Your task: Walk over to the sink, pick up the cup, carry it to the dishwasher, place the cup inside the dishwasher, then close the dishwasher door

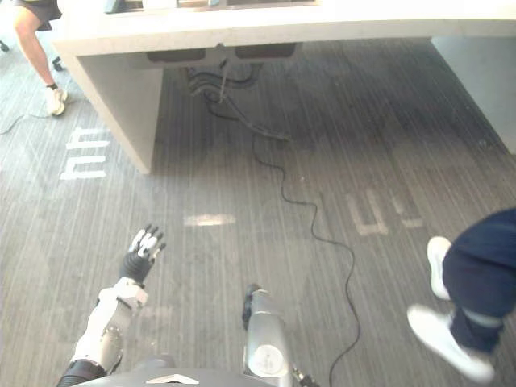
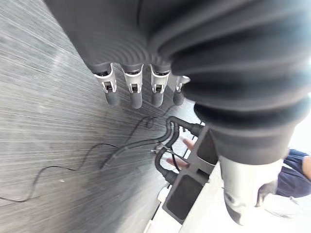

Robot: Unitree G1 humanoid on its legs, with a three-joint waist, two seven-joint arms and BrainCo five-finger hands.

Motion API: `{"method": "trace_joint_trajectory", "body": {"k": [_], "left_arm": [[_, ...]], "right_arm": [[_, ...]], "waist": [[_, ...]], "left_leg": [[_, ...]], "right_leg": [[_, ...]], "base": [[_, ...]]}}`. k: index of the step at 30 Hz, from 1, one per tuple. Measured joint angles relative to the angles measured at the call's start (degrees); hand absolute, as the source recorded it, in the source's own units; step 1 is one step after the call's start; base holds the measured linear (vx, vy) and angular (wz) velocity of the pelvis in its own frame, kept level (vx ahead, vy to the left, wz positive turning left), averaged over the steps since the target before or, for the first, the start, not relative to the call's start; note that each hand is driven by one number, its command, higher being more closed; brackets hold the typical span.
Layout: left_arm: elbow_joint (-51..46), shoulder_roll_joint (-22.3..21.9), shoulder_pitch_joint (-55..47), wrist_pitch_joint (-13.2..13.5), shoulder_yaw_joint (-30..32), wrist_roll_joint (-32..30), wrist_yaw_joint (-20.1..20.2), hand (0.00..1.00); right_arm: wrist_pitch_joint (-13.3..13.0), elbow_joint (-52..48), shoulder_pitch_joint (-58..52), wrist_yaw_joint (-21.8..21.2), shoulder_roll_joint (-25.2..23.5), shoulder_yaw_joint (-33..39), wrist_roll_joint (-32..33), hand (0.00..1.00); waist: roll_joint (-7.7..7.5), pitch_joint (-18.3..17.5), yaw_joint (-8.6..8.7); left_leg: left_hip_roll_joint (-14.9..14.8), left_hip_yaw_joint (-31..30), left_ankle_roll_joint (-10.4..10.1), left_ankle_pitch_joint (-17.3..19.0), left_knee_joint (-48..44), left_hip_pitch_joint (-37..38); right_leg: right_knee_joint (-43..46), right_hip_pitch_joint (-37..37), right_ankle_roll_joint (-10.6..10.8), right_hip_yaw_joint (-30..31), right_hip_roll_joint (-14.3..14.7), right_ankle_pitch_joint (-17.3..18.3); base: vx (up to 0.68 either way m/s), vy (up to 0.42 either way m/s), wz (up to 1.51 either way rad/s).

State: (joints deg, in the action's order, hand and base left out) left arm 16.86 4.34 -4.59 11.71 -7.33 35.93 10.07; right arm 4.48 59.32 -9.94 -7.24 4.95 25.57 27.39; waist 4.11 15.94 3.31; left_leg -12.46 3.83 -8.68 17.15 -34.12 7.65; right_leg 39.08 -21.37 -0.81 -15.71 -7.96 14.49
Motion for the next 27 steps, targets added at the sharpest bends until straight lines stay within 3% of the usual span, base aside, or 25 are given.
{"method": "trace_joint_trajectory", "body": {"k": [2,3,4,6,8,10,11,13,14,15,17,19,22,23,24,25,26,27], "left_arm": [[-3.2,-1.0,-1.9,-0.1,-0.4,0.0,0.0,0.00],[-4.0,-1.4,-2.5,-0.3,-0.3,0.0,0.0,0.00],[-6.0,-1.6,-3.1,-0.5,-0.1,0.2,0.0,0.00],[-9.2,-1.7,-3.7,-0.5,0.0,1.2,0.2,0.00],[-17.0,-2.1,-3.6,-0.2,-0.2,1.3,0.3,0.00],[-23.1,-2.1,-3.1,0.7,-0.3,1.4,-0.1,0.00],[-25.4,-2.0,-2.1,1.8,-0.2,1.1,-1.3,0.00],[-25.8,-2.0,-1.8,3.4,0.6,0.4,-3.3,0.00],[-24.8,-1.9,-1.8,4.6,1.3,-0.5,-4.4,0.00],[-22.6,-1.1,0.5,4.8,3.7,-0.5,-4.6,0.00],[-23.1,-1.3,3.7,4.8,7.2,-0.6,-4.9,0.00],[-26.6,-1.2,5.0,4.7,9.8,-1.6,-5.9,0.00],[-34.3,-0.2,5.6,4.2,11.7,-5.8,-7.4,0.00],[-36.6,0.7,5.5,4.0,11.7,-8.6,-8.9,0.00],[-37.0,1.0,5.5,3.9,11.7,-10.1,-9.8,0.00],[-37.1,1.4,5.5,3.9,11.7,-12.0,-11.3,0.00],[-36.9,1.9,5.7,4.3,11.8,-12.9,-12.7,0.00],[-36.6,2.1,5.9,4.8,11.6,-13.7,-13.4,0.00]], "right_arm": [[-2.0,0.2,0.7,0.0,0.3,0.3,0.5,0.00],[-2.5,0.3,1.3,0.1,0.3,0.3,1.0,0.00],[-3.2,0.1,2.5,0.2,1.3,0.3,2.4,0.00],[-3.2,-0.4,3.8,0.1,2.0,-0.4,3.7,0.00],[-3.2,-4.8,5.0,-0.3,2.9,-2.0,3.7,0.00],[-3.4,-7.4,6.2,-1.2,4.2,-4.2,2.5,0.00],[-3.5,-8.2,6.2,-1.4,5.5,-5.1,1.0,0.00],[-2.6,-8.2,5.6,-1.2,5.9,-4.8,-0.1,0.00],[-0.9,-7.2,4.5,-0.8,6.7,-4.7,-0.7,0.00],[1.1,-4.2,5.6,0.4,5.5,-4.4,-0.8,0.00],[3.8,-0.3,6.2,0.4,3.6,-1.8,-0.8,0.00],[5.5,3.3,6.1,0.4,2.6,2.1,-3.2,0.00],[5.5,6.3,4.4,0.4,2.2,5.3,-7.2,0.00],[5.4,6.5,4.6,0.4,2.2,6.9,-6.5,0.00],[5.1,6.4,4.5,0.4,2.2,7.2,-5.9,0.00],[4.5,5.8,4.6,0.4,2.2,7.3,-4.8,0.00],[4.2,4.7,4.6,0.2,2.1,7.3,-4.8,0.00],[4.1,4.5,4.6,0.0,2.0,7.3,-4.9,0.00]], "waist": [[1.10,-0.6,-0.18],[1.43,-0.3,-0.38],[2.26,0.5,-1.32],[1.51,1.2,-2.96],[0.32,1.6,-5.16],[-0.34,1.9,-5.94],[-0.38,2.0,-6.73],[0.37,1.6,-7.13],[2.66,0.1,-7.44],[0.88,-0.2,-7.71],[-1.66,-0.8,-8.09],[-3.21,-0.8,-8.44],[-4.67,-1.4,-7.48],[-4.24,-1.6,-7.17],[-3.81,-1.8,-6.95],[-2.90,-2.2,-6.45],[-2.37,-2.5,-6.11],[-2.12,-2.7,-5.99]], "left_leg": [[-2.2,-1.8,-0.2,-15.5,-17.2,-9.0],[-2.4,-2.4,0.7,-14.8,-26.9,-14.0],[-1.0,-1.7,2.5,-10.1,-38.6,-20.6],[1.4,2.1,3.7,-6.7,-39.5,-25.7],[2.9,11.2,6.1,-5.0,-24.9,-30.6],[6.2,15.4,7.1,-7.2,-3.4,-31.4],[9.9,15.9,7.2,-14.0,14.0,-28.8],[11.1,15.2,6.6,-21.4,22.7,-25.2],[10.1,12.2,9.6,-22.4,24.5,-22.4],[11.5,10.9,13.9,-25.3,19.8,-22.9],[12.9,10.1,13.3,-20.0,13.1,-26.3],[14.7,10.3,14.3,-15.5,10.0,-26.4],[19.7,9.8,15.8,-10.7,11.9,-20.4],[20.6,9.7,15.7,-9.5,13.2,-17.3],[20.7,9.6,15.8,-9.1,14.3,-15.4],[20.5,8.9,15.7,-8.7,17.0,-11.3],[19.7,8.7,15.6,-8.6,19.6,-7.7],[19.1,8.5,15.6,-8.6,20.5,-6.4]], "right_leg": [[-1.3,4.5,-1.1,-0.9,1.2,3.8],[-3.1,7.3,-2.0,-1.1,2.1,4.4],[-6.6,13.4,-2.3,-1.2,3.5,5.2],[-10.5,19.7,-1.7,-1.5,3.4,4.8],[-16.7,26.2,-1.0,-1.3,2.8,4.3],[-18.7,30.3,0.0,-0.6,1.6,4.7],[-18.6,33.3,2.6,0.7,0.6,6.2],[-18.2,37.6,5.1,2.7,1.4,8.6],[-17.7,40.9,5.6,3.9,3.4,10.5],[-17.2,42.8,4.4,5.1,1.9,11.6],[-15.0,41.1,3.7,5.9,0.0,9.1],[-7.1,38.6,5.8,6.3,-2.2,5.3],[16.9,29.0,14.4,9.2,-9.1,-10.3],[26.1,24.2,11.8,7.5,-11.9,-8.6],[28.5,22.5,9.0,6.0,-13.2,-7.2],[29.6,19.6,4.4,2.2,-14.7,-4.4],[26.8,16.4,2.2,-0.5,-14.5,-1.4],[24.0,14.7,1.9,-1.4,-13.6,0.1]], "base": [[0.51,-0.218,0.23],[0.62,-0.191,0.02],[0.51,-0.109,-0.09],[0.57,-0.073,-0.23],[0.51,-0.046,-0.29],[0.62,0.015,-0.37],[0.61,0.059,-0.47],[0.61,0.147,-0.63],[0.74,0.283,-0.74],[0.60,0.258,-0.49],[0.51,0.204,0.02],[0.52,0.201,0.23],[0.50,0.178,0.26],[0.50,0.171,0.08],[0.46,0.159,-0.06],[0.54,0.156,-0.16],[0.52,0.127,-0.18],[0.47,0.048,-0.09]]}}
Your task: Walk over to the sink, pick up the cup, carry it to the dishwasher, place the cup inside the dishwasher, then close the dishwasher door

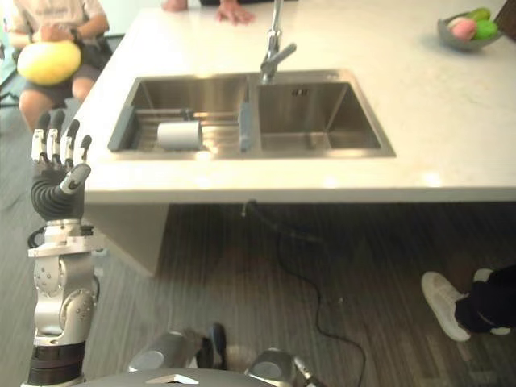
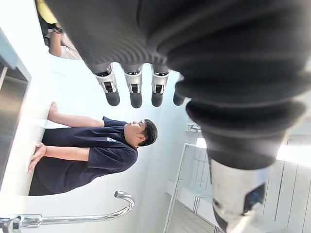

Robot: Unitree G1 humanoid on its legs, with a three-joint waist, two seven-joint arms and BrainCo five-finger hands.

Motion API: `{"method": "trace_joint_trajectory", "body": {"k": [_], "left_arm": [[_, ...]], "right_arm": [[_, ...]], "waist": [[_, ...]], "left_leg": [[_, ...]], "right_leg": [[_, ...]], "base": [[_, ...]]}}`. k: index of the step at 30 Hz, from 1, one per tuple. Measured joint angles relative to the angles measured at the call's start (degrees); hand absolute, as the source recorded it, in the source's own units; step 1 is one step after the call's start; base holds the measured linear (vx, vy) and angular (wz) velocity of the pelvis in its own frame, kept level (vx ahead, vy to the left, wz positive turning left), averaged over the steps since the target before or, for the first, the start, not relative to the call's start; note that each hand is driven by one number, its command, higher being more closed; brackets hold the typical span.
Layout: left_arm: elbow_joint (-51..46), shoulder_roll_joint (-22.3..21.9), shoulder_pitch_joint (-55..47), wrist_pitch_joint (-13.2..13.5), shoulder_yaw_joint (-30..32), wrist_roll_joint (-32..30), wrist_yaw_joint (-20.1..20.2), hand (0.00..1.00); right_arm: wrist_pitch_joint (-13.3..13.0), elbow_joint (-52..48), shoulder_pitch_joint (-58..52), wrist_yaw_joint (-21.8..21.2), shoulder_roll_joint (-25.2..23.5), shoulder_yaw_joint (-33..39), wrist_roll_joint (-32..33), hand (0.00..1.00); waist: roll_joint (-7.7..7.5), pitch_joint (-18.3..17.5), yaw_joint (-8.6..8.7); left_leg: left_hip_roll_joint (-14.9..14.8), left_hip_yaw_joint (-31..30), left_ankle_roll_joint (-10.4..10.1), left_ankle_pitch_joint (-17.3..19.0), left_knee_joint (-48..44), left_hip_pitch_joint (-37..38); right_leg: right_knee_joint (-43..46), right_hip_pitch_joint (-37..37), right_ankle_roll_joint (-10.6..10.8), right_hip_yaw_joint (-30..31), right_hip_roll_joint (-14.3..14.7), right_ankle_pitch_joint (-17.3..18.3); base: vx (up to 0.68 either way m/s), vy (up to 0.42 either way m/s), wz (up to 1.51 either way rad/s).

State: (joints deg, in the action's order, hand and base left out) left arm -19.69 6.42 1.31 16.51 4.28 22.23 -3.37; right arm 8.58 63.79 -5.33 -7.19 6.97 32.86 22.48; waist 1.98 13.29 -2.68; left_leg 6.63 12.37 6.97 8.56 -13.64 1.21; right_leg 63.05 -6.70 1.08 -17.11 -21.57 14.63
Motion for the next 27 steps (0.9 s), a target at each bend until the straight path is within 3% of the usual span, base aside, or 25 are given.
{"method": "trace_joint_trajectory", "body": {"k": [2,3,5,7,8,9,13,16,17,18,19,21,24,27], "left_arm": [[2.8,0.9,2.4,2.0,-0.4,-2.1,-2.1,0.00],[5.2,2.5,4.4,3.7,-0.7,-4.0,-3.6,0.00],[5.8,3.8,4.0,5.1,-0.3,-5.3,-5.2,0.00],[5.7,3.4,3.1,5.1,-0.9,-6.2,-6.2,0.00],[5.7,3.3,3.1,5.4,-0.8,-7.0,-6.4,0.00],[5.7,3.3,3.1,5.4,-0.8,-7.9,-6.7,0.00],[7.2,3.3,4.4,4.2,-3.5,-11.3,-6.6,0.00],[11.3,3.1,5.5,3.3,-5.8,-13.8,-6.0,0.00],[12.0,3.1,5.6,3.1,-5.8,-14.3,-6.0,0.00],[12.4,3.2,5.5,2.9,-5.8,-15.5,-6.0,0.00],[12.4,3.3,5.5,2.9,-5.5,-17.1,-6.3,0.00],[11.9,3.8,5.5,3.0,-5.3,-20.2,-6.4,0.00],[9.3,4.6,5.1,3.6,-5.4,-24.7,-6.3,0.00],[6.5,9.8,5.5,3.7,-6.7,-33.3,-7.1,0.00]], "right_arm": [[-0.3,0.1,0.1,-0.4,-0.7,-0.6,-0.6,0.00],[-0.3,0.6,-0.6,-0.4,-1.9,-0.7,-2.3,0.00],[0.1,2.4,-1.3,-1.3,-2.7,-0.5,-3.3,0.00],[0.2,2.6,-2.1,-2.2,-1.5,0.1,-4.9,0.00],[0.5,2.6,-2.1,-2.8,-0.6,0.7,-6.1,0.00],[0.8,2.5,-1.7,-3.5,-0.5,1.1,-7.3,0.00],[1.7,2.4,-0.7,-5.2,-0.4,1.1,-7.1,0.00],[2.8,2.4,-1.0,-5.2,-0.5,1.6,-4.5,0.00],[3.0,2.4,-1.1,-5.2,-0.5,1.6,-4.1,0.00],[3.2,2.5,-1.4,-5.1,-0.5,1.6,-3.5,0.00],[3.7,2.6,-1.4,-5.1,-0.4,1.6,-2.5,0.00],[4.0,2.4,-1.3,-5.2,0.8,1.6,-2.3,0.00],[4.1,2.4,-1.6,-4.4,1.8,2.4,-1.3,0.00],[5.5,2.5,-2.6,-3.5,-0.7,4.5,0.0,0.00]], "waist": [[0.54,-0.6,1.13],[-1.11,-0.7,1.87],[-2.74,-1.0,2.15],[-0.75,-2.2,1.63],[0.52,-2.7,0.47],[0.85,-2.9,0.02],[0.63,-3.2,-0.25],[0.26,-3.0,0.92],[-0.04,-2.8,0.92],[-0.26,-2.7,0.68],[-0.63,-2.4,0.31],[0.88,-3.3,-0.12],[2.76,-5.2,0.94],[1.17,-5.2,0.86]], "left_leg": [[-2.5,-1.7,-0.8,0.5,0.8,1.8],[-1.9,-4.1,-2.1,1.3,0.8,2.9],[-0.8,-7.4,-3.3,3.1,0.0,4.4],[-2.7,-9.7,-4.4,3.5,-0.5,4.2],[-4.2,-10.7,-5.1,3.9,-0.3,4.2],[-5.2,-11.6,-5.7,3.5,0.0,4.3],[-5.5,-13.8,-8.4,1.8,-0.3,3.1],[-5.3,-11.2,-11.3,0.1,-4.6,0.7],[-5.2,-10.8,-11.4,0.0,-6.4,-0.1],[-5.8,-9.8,-9.6,1.6,-7.5,-0.5],[-7.5,-9.3,-9.2,3.1,-6.8,-0.7],[-10.1,-9.8,-9.8,-3.5,-1.0,-1.3],[-9.6,-10.9,-9.0,-3.3,7.7,1.2],[-8.1,-10.1,-8.4,-4.3,10.0,1.9]], "right_leg": [[-19.1,-3.7,1.4,-0.8,6.2,2.2],[-31.9,-4.2,0.6,-0.8,8.5,-3.5],[-38.9,-3.5,0.5,-0.5,9.5,-11.1],[-43.0,-0.9,0.5,-1.0,11.7,-11.1],[-46.3,0.3,0.2,-1.4,13.7,-11.7],[-48.4,1.4,-0.2,-1.9,15.0,-12.2],[-50.2,2.9,-0.6,-4.1,15.2,-11.3],[-51.4,5.3,-0.7,-8.1,13.1,-10.6],[-52.3,6.3,-0.7,-8.5,12.7,-10.7],[-52.9,7.8,-0.7,-8.9,12.5,-10.7],[-52.9,8.9,-0.6,-9.0,12.5,-10.7],[-52.3,8.4,0.5,-8.7,13.0,-10.2],[-51.6,6.5,2.1,-8.6,12.3,-10.2],[-53.0,6.6,3.4,-7.9,11.3,-12.2]], "base": [[0.36,-0.076,0.47],[0.39,-0.148,0.84],[0.42,-0.233,0.75],[0.30,-0.185,0.32],[0.27,-0.179,-0.03],[0.31,-0.212,-0.07],[0.14,-0.130,0.24],[0.08,-0.046,0.69],[0.01,-0.015,0.39],[0.02,-0.039,0.25],[0.00,-0.035,0.07],[-0.01,0.024,-0.09],[-0.02,0.170,0.14],[-0.05,0.120,-0.04]]}}
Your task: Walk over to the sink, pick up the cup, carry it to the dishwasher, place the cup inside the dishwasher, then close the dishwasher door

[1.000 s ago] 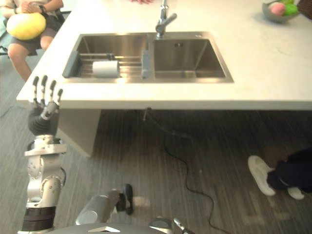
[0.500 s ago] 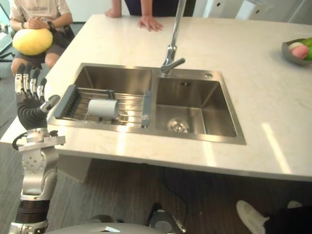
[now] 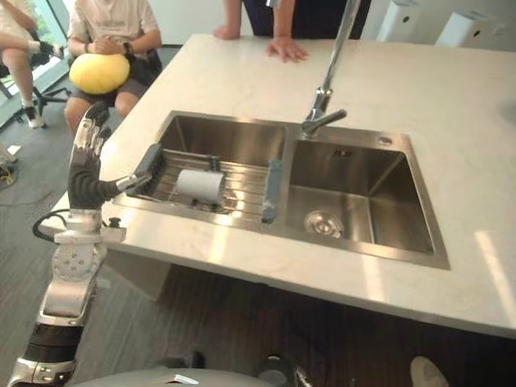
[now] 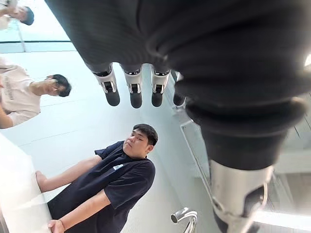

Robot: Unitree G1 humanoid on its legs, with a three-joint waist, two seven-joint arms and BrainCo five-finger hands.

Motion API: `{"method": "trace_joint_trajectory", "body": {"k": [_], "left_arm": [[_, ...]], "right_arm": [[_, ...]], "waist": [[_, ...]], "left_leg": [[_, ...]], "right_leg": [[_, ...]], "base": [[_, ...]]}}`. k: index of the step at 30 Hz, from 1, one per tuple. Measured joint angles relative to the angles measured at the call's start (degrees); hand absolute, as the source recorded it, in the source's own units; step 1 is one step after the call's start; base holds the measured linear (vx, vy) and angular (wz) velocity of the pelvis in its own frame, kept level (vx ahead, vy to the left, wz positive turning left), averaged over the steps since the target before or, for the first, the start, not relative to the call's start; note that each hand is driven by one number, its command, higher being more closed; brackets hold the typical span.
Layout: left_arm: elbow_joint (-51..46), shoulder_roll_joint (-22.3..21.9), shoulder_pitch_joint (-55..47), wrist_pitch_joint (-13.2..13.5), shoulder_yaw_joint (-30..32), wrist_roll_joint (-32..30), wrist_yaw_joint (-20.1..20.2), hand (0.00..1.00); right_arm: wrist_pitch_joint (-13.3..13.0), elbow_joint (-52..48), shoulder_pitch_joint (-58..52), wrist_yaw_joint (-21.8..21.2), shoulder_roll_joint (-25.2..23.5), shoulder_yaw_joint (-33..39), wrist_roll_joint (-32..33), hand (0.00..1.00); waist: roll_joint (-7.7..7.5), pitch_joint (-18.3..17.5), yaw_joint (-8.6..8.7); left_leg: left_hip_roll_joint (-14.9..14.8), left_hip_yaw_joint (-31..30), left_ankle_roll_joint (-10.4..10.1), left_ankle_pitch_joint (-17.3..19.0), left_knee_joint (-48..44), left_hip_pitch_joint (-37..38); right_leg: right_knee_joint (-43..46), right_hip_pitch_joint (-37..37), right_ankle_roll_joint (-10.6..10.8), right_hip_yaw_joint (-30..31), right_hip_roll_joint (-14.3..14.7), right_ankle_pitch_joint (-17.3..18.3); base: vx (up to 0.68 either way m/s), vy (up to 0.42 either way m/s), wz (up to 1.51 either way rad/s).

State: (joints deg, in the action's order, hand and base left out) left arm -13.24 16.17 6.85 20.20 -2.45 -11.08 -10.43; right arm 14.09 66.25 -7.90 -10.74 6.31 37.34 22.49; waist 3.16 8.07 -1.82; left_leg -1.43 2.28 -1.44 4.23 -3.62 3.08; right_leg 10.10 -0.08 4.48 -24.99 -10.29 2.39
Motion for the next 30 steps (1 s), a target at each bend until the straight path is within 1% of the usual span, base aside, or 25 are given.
{"method": "trace_joint_trajectory", "body": {"k": [2,4,7,9,11,12,13,14,15,17,18,19,23,25,28,30], "left_arm": [[-0.7,1.8,0.7,0.3,-0.1,-4.1,-1.0,0.00],[-2.4,4.2,2.7,1.5,-0.3,-7.8,-2.0,0.00],[-4.9,7.0,5.8,3.0,-2.0,-9.5,-2.0,0.00],[-6.2,7.9,7.1,2.9,-4.5,-10.1,-1.7,0.00],[-6.7,8.1,8.8,1.6,-7.7,-10.5,0.0,0.00],[-6.7,8.2,9.5,-0.3,-9.4,-10.7,1.4,0.00],[-6.6,8.2,9.6,-1.2,-10.0,-10.9,2.1,0.00],[-6.1,8.2,10.0,-3.3,-11.5,-11.9,3.3,0.00],[-5.8,8.2,10.1,-4.3,-12.2,-12.2,3.7,0.00],[-3.8,8.2,10.2,-8.1,-14.7,-13.5,5.7,0.00],[-3.1,8.3,10.3,-9.2,-15.3,-14.1,5.9,0.00],[-1.1,8.3,10.4,-10.7,-16.3,-15.3,5.9,0.00],[4.6,8.6,10.4,-15.2,-18.8,-21.6,5.8,0.00],[8.2,8.6,10.4,-16.6,-18.9,-24.1,5.4,0.00],[12.7,8.6,10.4,-18.7,-19.0,-28.5,4.4,0.00],[15.6,8.7,10.4,-21.0,-18.9,-30.4,3.5,0.00]], "right_arm": [[0.2,-0.1,-0.3,0.0,-0.2,0.0,-0.1,0.00],[0.2,0.0,-0.4,0.3,-0.1,0.0,-0.2,0.00],[0.2,-0.1,-0.4,1.1,-0.1,0.0,0.1,0.00],[0.3,-0.1,-0.3,1.2,0.0,0.0,0.1,0.00],[0.4,-0.1,-0.2,1.2,0.0,0.0,0.1,0.00],[0.5,-0.1,-0.1,1.2,0.1,0.2,0.0,0.00],[0.7,0.0,0.1,1.2,0.1,0.4,-0.1,0.00],[1.0,0.0,0.4,1.2,0.2,1.3,-0.3,0.00],[1.2,0.0,0.6,1.2,0.3,1.3,-0.2,0.00],[1.6,0.0,1.5,1.3,0.8,1.2,-0.2,0.00],[2.0,0.0,1.8,1.3,0.9,1.2,-0.1,0.00],[2.6,0.0,2.4,1.3,1.2,1.2,0.2,0.00],[4.0,-0.1,3.9,1.5,1.5,1.1,2.6,0.00],[4.8,-0.2,4.3,2.1,1.6,1.1,4.3,0.00],[4.9,-0.3,4.7,3.2,1.6,0.9,6.6,0.00],[4.9,-0.6,4.6,3.9,1.7,-0.4,7.5,0.00]], "waist": [[-0.30,-0.2,0.20],[-0.23,-0.3,0.62],[0.20,-0.7,1.14],[0.43,-0.9,1.74],[0.54,-1.0,2.01],[0.54,-1.0,2.30],[0.55,-1.0,2.56],[0.55,-1.0,2.71],[0.55,-1.0,2.80],[0.56,-1.0,2.99],[0.56,-1.0,3.05],[0.56,-1.0,3.07],[0.42,-1.0,2.95],[0.28,-1.0,3.33],[0.07,-0.9,3.81],[-0.06,-0.8,3.87]], "left_leg": [[0.3,0.8,0.1,-0.1,0.6,0.3],[0.5,1.2,0.1,-0.1,0.8,0.1],[0.4,2.3,0.4,-0.4,1.0,0.0],[0.3,2.5,0.4,-0.5,1.0,-0.1],[0.0,2.7,0.2,-0.5,1.2,-0.2],[-0.1,2.9,0.1,-0.5,1.2,-0.3],[-0.1,2.9,0.1,-0.5,1.2,-0.4],[-0.2,3.0,0.0,-0.5,1.2,-0.4],[-0.2,3.0,-0.1,-0.6,1.2,-0.4],[-0.2,3.0,-0.4,-0.8,1.2,-0.4],[-0.2,3.0,-0.4,-0.8,1.3,-0.4],[-0.2,3.0,-0.4,-0.8,1.5,-0.3],[-0.4,3.7,-0.3,-1.0,1.9,0.1],[-0.6,4.1,-0.5,-0.9,1.9,0.4],[-0.9,4.8,-0.9,-0.7,2.2,0.5],[-1.5,5.8,-1.1,-0.6,2.5,1.0]], "right_leg": [[-0.4,-0.2,0.2,0.5,-0.3,-0.7],[-1.7,-0.2,0.3,0.8,-0.2,-1.6],[-4.2,-0.2,0.3,1.2,0.5,-3.0],[-5.8,-0.1,0.4,1.3,0.9,-3.8],[-7.6,0.1,0.2,1.6,1.6,-4.9],[-8.5,0.3,0.2,1.8,2.0,-5.3],[-9.1,0.4,0.1,2.0,2.2,-5.6],[-10.2,0.6,0.0,2.2,2.5,-6.2],[-10.7,0.8,0.0,2.2,2.6,-6.5],[-12.7,1.5,-0.2,2.2,2.9,-7.6],[-13.2,1.8,-0.2,2.2,3.0,-7.9],[-14.2,2.1,-0.3,2.2,3.2,-8.3],[-15.1,2.3,-0.6,2.5,3.5,-9.2],[-15.2,2.4,-0.6,2.8,3.7,-9.4],[-15.2,2.0,-0.9,3.5,4.1,-9.5],[-15.2,1.8,-1.1,4.5,4.6,-9.6]], "base": [[0.00,0.063,-0.13],[0.01,0.050,-0.14],[0.04,0.015,-0.15],[0.09,-0.010,-0.13],[0.07,-0.011,-0.15],[0.03,-0.008,-0.12],[0.03,-0.011,-0.12],[0.02,-0.009,-0.10],[0.01,-0.011,-0.12],[-0.01,-0.006,-0.04],[0.00,0.000,0.00],[-0.04,0.001,-0.03],[-0.05,0.004,-0.06],[-0.05,0.004,-0.11],[-0.03,-0.004,-0.14],[-0.01,-0.018,-0.25]]}}
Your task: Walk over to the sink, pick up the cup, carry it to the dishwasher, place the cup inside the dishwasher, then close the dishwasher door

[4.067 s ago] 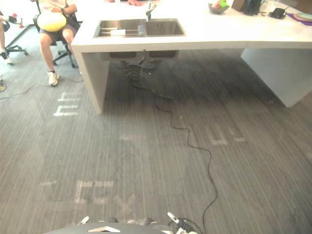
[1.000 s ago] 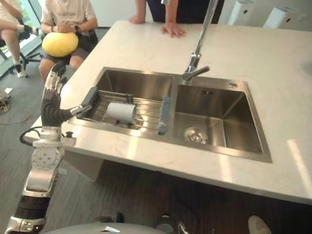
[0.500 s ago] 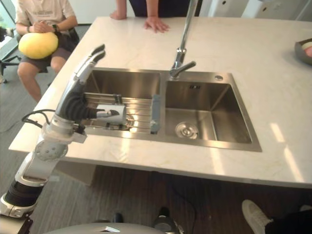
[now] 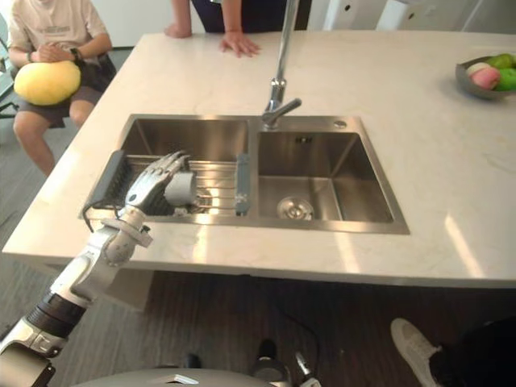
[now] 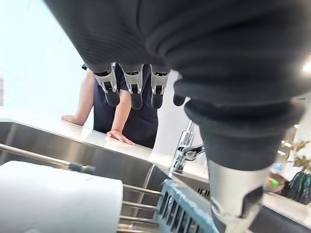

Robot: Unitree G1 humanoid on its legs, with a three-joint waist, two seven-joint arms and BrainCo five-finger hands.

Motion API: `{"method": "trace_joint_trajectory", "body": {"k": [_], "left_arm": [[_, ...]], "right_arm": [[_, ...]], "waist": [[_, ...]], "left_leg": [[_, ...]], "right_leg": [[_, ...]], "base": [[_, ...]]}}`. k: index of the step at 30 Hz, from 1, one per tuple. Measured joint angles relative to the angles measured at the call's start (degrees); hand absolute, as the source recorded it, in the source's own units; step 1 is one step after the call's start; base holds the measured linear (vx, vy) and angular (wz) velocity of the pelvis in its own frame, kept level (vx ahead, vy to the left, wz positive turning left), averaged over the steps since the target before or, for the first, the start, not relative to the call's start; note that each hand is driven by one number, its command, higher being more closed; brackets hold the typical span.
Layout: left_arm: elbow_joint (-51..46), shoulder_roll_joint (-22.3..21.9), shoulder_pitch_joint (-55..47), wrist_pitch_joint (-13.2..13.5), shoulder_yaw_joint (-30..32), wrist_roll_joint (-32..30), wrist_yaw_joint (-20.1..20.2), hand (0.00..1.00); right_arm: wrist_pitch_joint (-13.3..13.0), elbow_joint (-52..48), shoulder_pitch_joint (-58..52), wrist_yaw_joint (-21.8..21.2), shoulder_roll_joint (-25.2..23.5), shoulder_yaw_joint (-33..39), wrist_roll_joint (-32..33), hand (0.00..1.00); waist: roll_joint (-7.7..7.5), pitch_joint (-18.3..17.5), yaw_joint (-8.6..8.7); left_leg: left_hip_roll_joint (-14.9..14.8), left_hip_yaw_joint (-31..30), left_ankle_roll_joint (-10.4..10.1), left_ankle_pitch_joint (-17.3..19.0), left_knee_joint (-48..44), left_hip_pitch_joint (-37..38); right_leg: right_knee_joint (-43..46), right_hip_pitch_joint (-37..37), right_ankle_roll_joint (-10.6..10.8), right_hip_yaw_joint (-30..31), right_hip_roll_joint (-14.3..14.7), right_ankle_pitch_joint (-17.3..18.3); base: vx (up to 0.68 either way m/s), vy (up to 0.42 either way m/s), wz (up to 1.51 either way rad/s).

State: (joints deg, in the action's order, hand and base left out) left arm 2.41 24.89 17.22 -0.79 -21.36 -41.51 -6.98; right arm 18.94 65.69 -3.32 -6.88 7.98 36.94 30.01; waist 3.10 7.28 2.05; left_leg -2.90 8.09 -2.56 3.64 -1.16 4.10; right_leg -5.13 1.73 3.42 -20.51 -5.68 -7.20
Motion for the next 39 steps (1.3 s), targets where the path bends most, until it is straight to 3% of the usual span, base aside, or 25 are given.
{"method": "trace_joint_trajectory", "body": {"k": [14,19,26,34,39], "left_arm": [[10.8,-0.2,0.1,-10.9,3.5,-0.4,-5.9,0.00],[13.2,-0.2,0.2,-15.0,5.5,-5.2,-6.2,0.00],[15.7,-0.5,2.7,-20.6,5.5,-13.3,-2.0,0.00],[18.4,-1.2,4.3,-20.0,5.0,-18.7,0.0,0.00],[20.7,-1.0,6.5,-21.2,3.1,-23.5,8.1,0.00]], "right_arm": [[-0.1,-1.8,0.2,2.0,1.2,-4.3,1.2,0.00],[-2.3,-2.0,-1.8,1.9,0.4,-5.0,1.0,0.00],[-7.0,-2.6,-4.5,1.3,-1.4,-6.7,-2.6,0.00],[-10.0,-4.0,-5.1,0.9,-2.7,-7.6,-3.5,0.00],[-10.3,-4.0,-5.7,1.0,-2.7,-9.6,-3.5,0.00]], "waist": [[-0.10,0.2,1.83],[-0.18,1.0,2.46],[0.06,1.7,3.97],[0.06,1.8,4.31],[0.02,1.9,4.61]], "left_leg": [[-1.7,2.9,-0.9,0.8,0.2,1.0],[-1.7,3.9,-1.2,1.3,0.0,1.0],[-1.9,4.5,-1.5,1.7,0.0,1.0],[-1.9,4.5,-1.5,2.0,-0.6,1.0],[-1.9,5.0,-1.6,2.1,-0.6,1.0]], "right_leg": [[0.0,-0.9,-0.2,1.5,1.8,0.1],[0.0,-1.5,-0.3,2.6,2.0,0.0],[0.0,-1.8,-0.3,3.1,2.1,0.0],[0.0,-1.7,-0.4,3.2,2.1,0.0],[0.0,-2.0,-0.3,3.9,2.1,0.1]], "base": [[0.03,-0.005,-0.13],[-0.01,0.013,-0.11],[0.00,0.006,-0.05],[0.00,0.000,0.00],[-0.01,0.004,-0.05]]}}
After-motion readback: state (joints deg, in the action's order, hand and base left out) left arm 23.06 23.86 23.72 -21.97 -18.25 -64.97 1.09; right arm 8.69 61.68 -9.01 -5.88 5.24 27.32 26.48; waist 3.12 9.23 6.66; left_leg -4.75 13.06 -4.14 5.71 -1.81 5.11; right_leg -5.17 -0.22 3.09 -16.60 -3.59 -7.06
